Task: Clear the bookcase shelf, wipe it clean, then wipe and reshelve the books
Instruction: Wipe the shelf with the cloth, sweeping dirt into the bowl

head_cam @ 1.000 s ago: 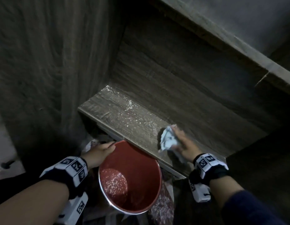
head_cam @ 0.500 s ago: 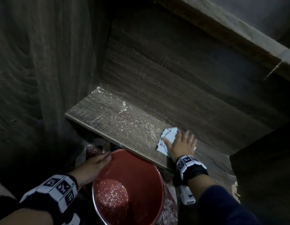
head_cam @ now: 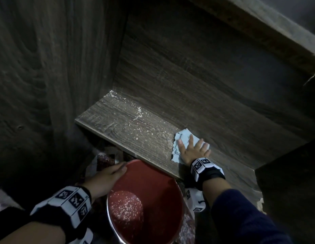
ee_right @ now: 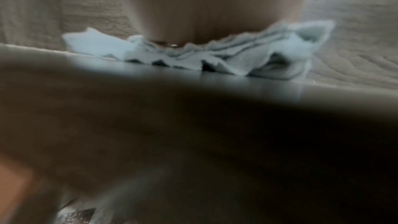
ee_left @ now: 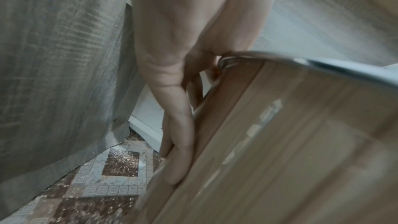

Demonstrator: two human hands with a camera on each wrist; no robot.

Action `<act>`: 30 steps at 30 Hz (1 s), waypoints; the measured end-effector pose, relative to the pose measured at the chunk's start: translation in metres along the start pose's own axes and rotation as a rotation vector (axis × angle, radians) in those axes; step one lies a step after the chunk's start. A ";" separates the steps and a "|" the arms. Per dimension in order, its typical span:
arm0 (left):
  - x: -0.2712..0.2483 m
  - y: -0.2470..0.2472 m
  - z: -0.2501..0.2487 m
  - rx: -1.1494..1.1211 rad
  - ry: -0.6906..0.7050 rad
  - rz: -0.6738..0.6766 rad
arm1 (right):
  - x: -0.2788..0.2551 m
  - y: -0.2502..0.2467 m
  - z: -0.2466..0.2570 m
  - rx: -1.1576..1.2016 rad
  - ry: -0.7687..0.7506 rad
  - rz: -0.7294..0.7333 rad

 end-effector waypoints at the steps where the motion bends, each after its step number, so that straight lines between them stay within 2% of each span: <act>1: -0.001 0.000 -0.002 -0.001 0.002 -0.009 | -0.001 0.001 0.004 -0.015 -0.036 -0.006; 9: -0.001 -0.004 0.000 -0.029 0.030 -0.016 | -0.025 0.016 0.041 -0.105 -0.351 0.045; 16: 0.011 -0.030 0.037 -0.044 0.004 -0.053 | -0.072 0.037 0.085 -0.162 -0.667 0.021; 19: 0.023 -0.043 0.063 -0.063 0.022 -0.080 | -0.083 0.043 0.095 -0.175 -0.741 -0.009; 23: 0.000 -0.044 0.038 -0.108 0.036 -0.051 | -0.097 0.047 0.106 -0.178 -0.801 -0.029; 28: 0.001 -0.046 0.037 -0.077 0.078 -0.031 | -0.122 0.052 0.115 -0.076 -0.951 0.030; 30: 0.000 -0.045 0.035 -0.088 0.088 -0.032 | -0.130 0.049 0.111 0.118 -0.999 0.071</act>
Point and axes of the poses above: each hand's wrist, its own x-axis towards the middle knuckle, its own y-axis out of the palm, z = x × y, the point moved 8 cm from there along x, towards the middle knuckle, and after that the axes turned 11 degrees about z, right-handed, at the moved point
